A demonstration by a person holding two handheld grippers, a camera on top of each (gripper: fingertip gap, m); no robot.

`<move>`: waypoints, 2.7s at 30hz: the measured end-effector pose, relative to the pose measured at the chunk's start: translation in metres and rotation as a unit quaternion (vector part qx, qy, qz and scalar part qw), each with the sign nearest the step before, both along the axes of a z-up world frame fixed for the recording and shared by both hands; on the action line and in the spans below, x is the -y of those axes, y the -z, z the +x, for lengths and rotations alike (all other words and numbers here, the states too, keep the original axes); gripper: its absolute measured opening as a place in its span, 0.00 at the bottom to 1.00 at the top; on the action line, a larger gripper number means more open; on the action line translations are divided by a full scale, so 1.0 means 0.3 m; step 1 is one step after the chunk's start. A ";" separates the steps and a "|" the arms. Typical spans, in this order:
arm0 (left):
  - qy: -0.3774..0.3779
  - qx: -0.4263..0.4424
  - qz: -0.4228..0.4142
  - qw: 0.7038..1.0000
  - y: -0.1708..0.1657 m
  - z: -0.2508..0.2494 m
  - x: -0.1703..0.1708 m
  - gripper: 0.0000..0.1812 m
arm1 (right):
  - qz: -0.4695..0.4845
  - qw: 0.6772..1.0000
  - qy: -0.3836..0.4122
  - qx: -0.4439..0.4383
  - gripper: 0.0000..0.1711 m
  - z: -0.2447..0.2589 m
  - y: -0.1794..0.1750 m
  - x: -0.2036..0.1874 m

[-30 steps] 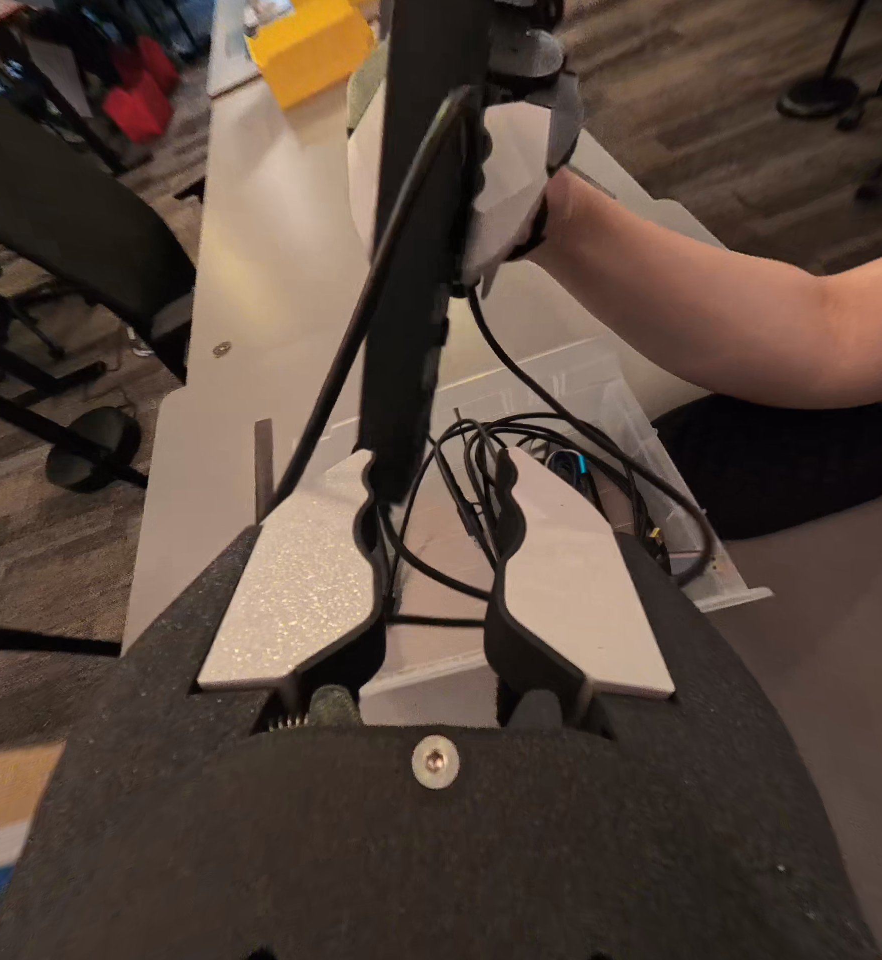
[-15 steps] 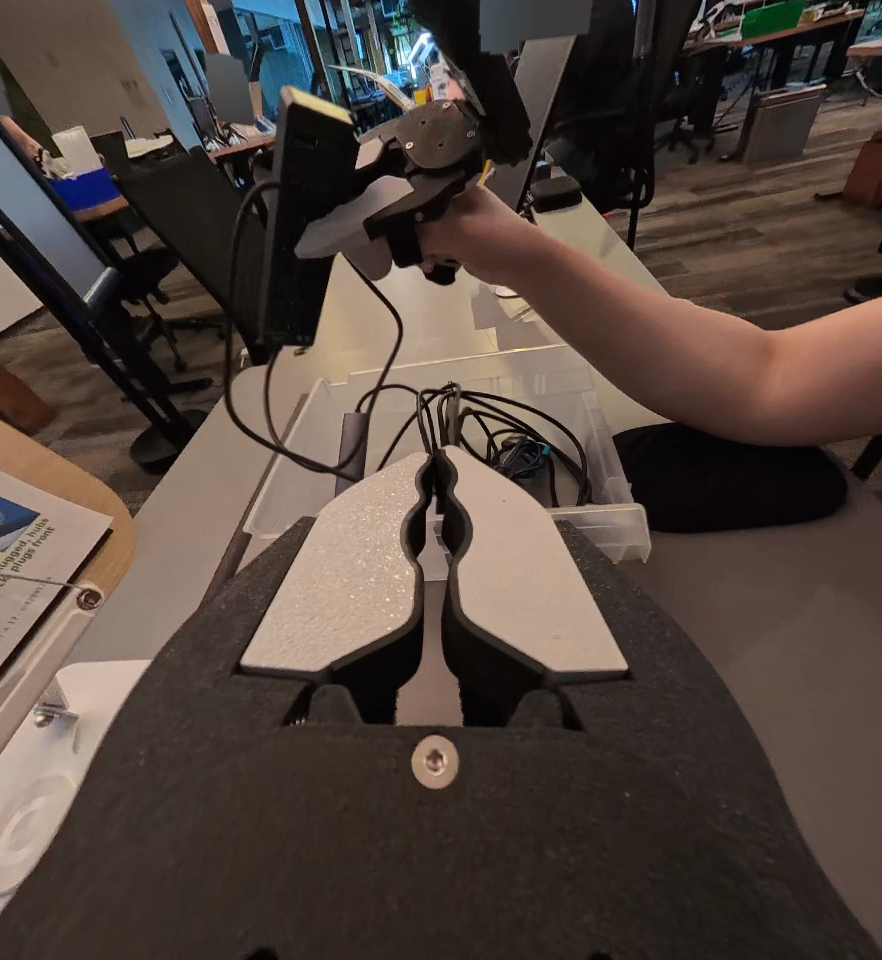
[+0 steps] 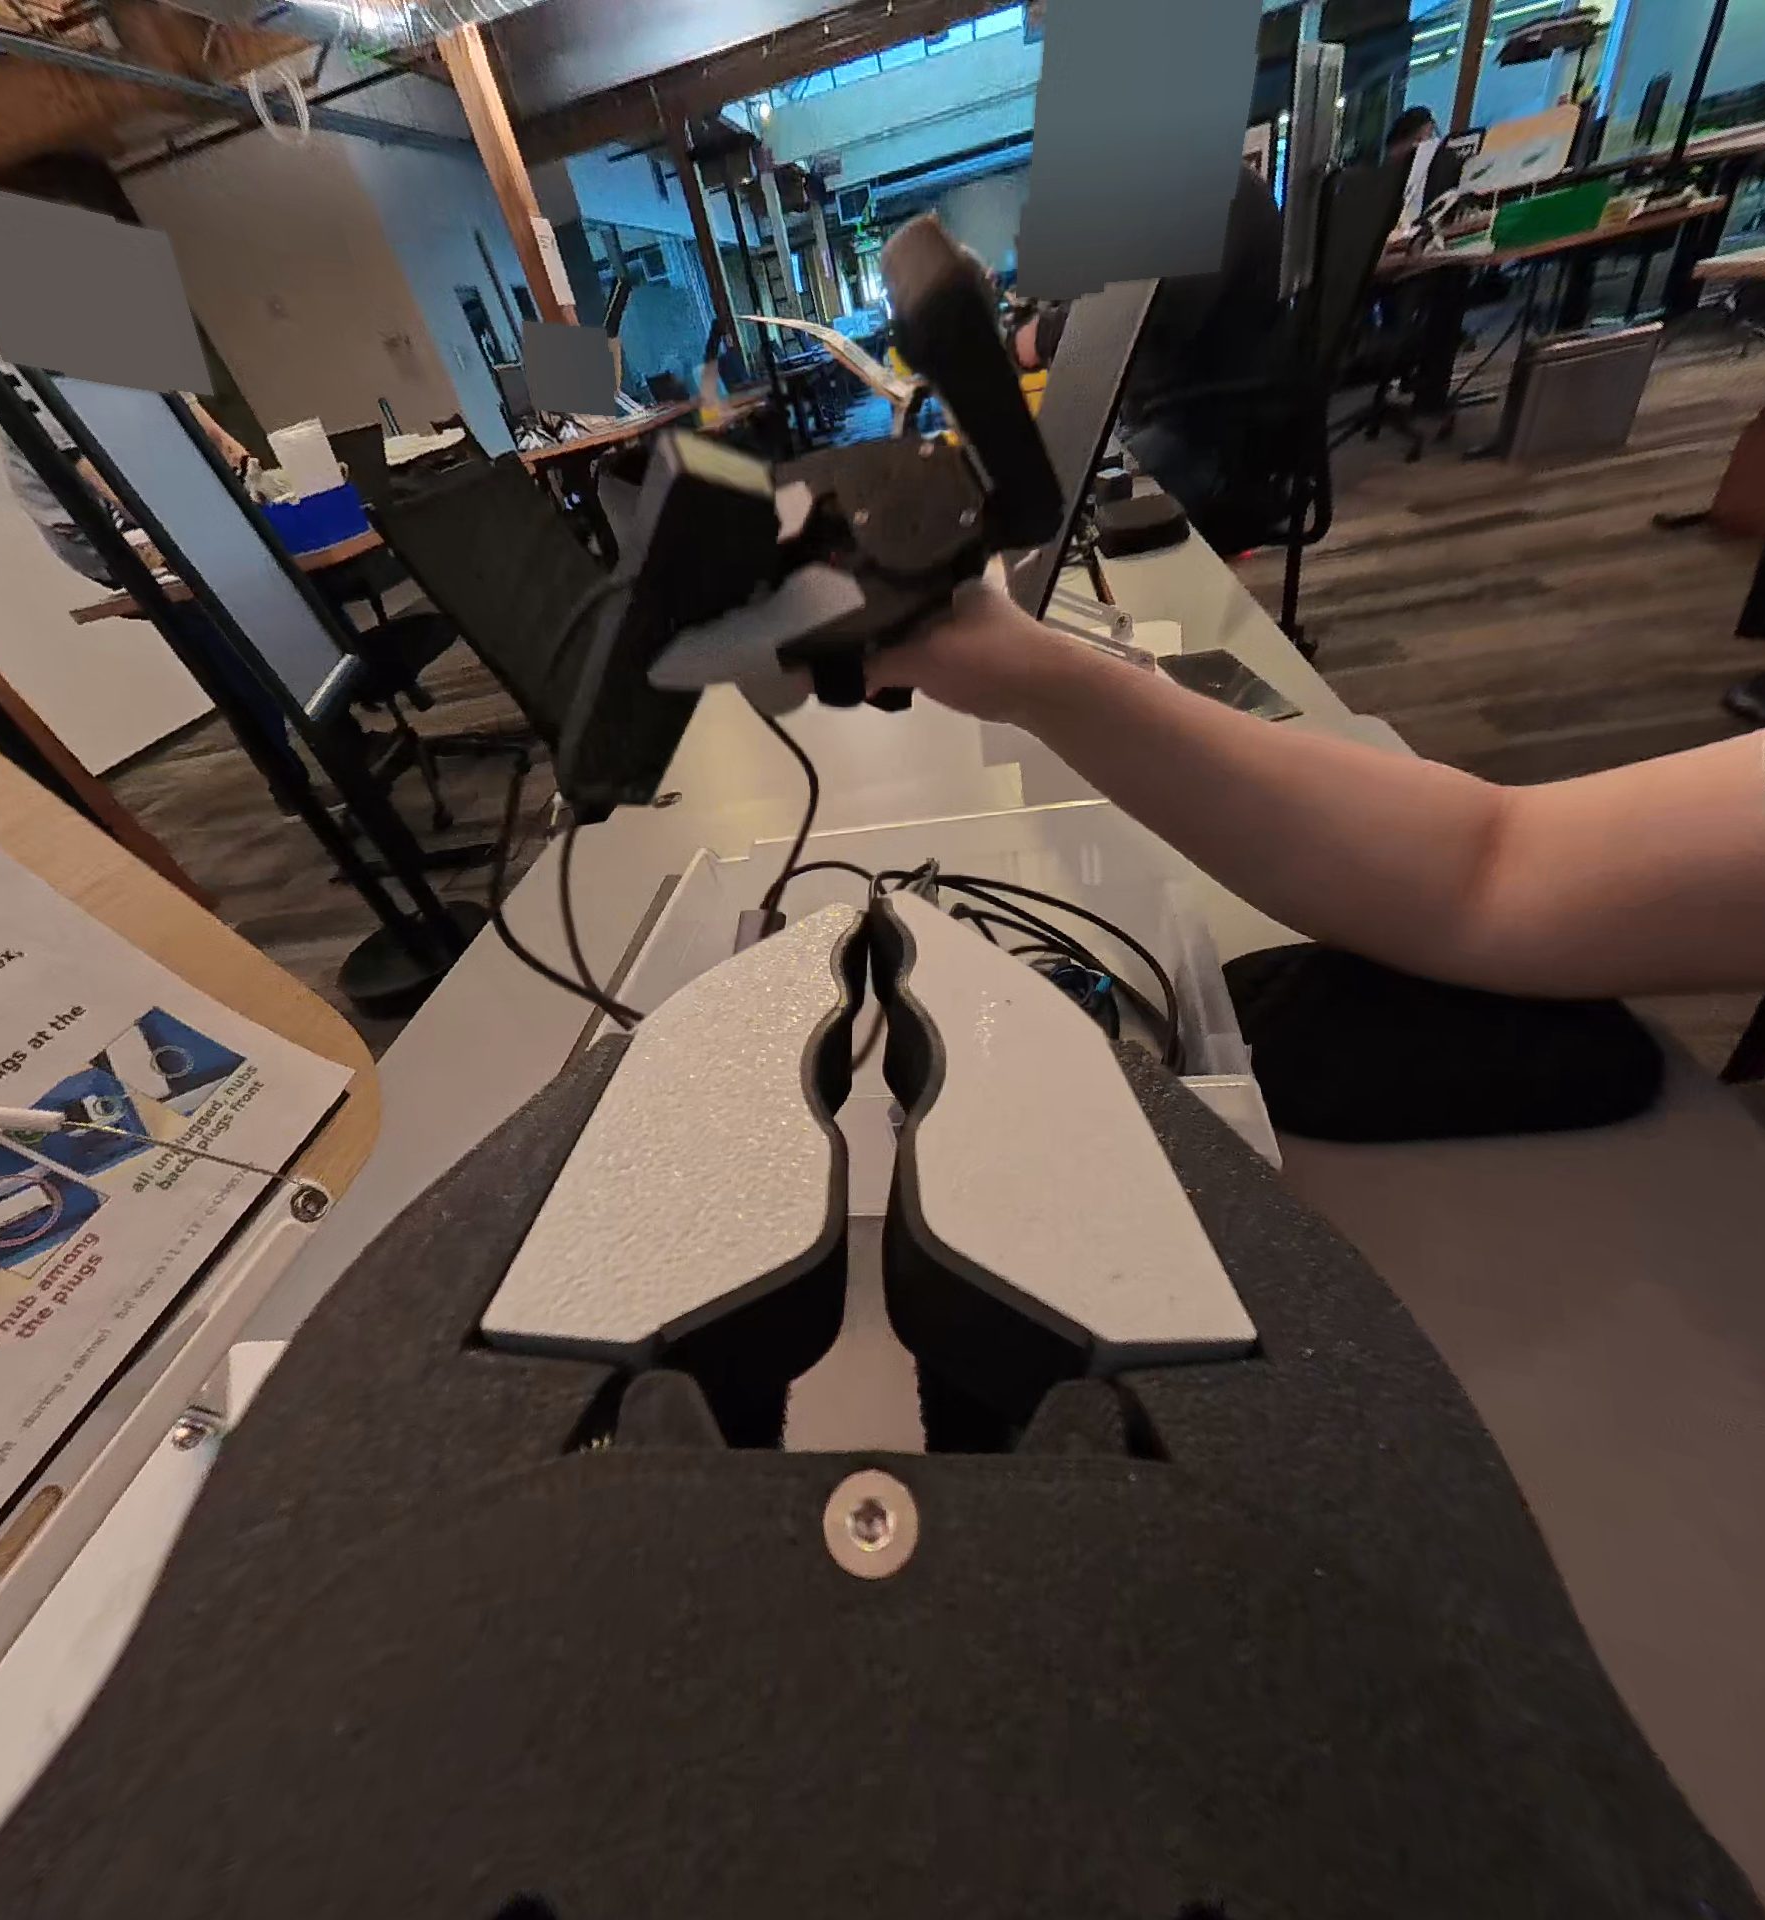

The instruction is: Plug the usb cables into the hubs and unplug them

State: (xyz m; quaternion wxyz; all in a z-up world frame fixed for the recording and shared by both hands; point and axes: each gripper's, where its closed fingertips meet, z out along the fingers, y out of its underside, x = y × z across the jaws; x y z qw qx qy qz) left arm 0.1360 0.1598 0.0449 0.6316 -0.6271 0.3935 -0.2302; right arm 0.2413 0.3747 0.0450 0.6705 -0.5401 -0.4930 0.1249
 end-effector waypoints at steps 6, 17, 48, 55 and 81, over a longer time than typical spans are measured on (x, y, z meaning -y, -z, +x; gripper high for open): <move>-0.004 -0.008 0.003 1.000 -0.014 -0.008 0.017 0.00 | -0.052 0.985 -0.110 0.119 0.17 -0.074 0.150 0.096; 0.017 0.013 -0.002 1.000 -0.031 0.003 0.035 0.00 | -0.249 0.932 -0.079 0.250 0.17 -0.025 0.443 0.060; -0.061 -0.077 -0.012 0.995 0.011 -0.036 0.018 0.00 | -0.226 0.921 -0.101 0.300 0.35 -0.025 0.349 0.224; -0.070 -0.084 -0.025 0.994 0.027 -0.044 0.013 0.00 | -0.235 0.896 -0.067 0.370 0.29 0.093 0.356 0.291; -0.423 -0.047 -0.055 0.903 -0.128 -0.465 0.522 0.04 | -0.550 0.811 0.132 0.151 0.26 0.543 0.528 0.235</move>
